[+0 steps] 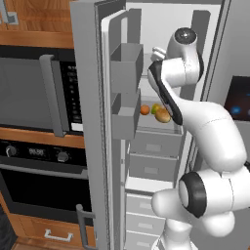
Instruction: Take the tangerine and sweet potato from the highest rack and move them to the second highest rack where the mango and potato are located, to maximize freezer space. Close the freezer door after rearranging.
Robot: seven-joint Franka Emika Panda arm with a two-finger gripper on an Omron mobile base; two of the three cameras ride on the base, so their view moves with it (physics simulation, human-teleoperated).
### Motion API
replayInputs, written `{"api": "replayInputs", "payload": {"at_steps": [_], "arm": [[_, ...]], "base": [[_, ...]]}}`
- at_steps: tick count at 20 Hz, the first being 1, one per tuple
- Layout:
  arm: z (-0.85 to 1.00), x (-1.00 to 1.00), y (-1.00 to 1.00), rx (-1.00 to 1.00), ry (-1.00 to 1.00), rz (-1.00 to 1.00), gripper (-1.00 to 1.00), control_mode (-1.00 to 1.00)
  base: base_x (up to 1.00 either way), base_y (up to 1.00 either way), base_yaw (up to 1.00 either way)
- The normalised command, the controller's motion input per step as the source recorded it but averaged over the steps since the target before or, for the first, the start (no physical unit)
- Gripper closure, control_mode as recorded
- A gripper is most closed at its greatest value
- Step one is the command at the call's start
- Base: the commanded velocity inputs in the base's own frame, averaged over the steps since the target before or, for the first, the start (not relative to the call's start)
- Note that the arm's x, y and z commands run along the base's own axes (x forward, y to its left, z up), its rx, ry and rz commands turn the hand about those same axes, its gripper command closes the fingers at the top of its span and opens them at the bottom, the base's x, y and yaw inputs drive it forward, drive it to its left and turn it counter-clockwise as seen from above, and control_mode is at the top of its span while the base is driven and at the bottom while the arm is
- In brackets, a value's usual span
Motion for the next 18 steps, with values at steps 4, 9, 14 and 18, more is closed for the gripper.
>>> {"api": "replayInputs", "payload": {"at_steps": [4,9,14,18], "arm": [[0.13,0.37,-0.06,0.03,0.0,0.0,-1.0,-1.0],[0.01,0.29,-0.16,0.0,0.01,-0.04,-1.0,-1.0],[0.0,0.33,-0.23,0.0,0.02,-0.04,-1.0,-1.0],[0.0,0.34,-0.25,0.0,0.05,0.0,-1.0,-1.0]], "base": [[0.0,0.0,0.0],[0.0,0.0,0.0],[0.0,0.0,0.0],[0.0,0.0,0.0]]}}
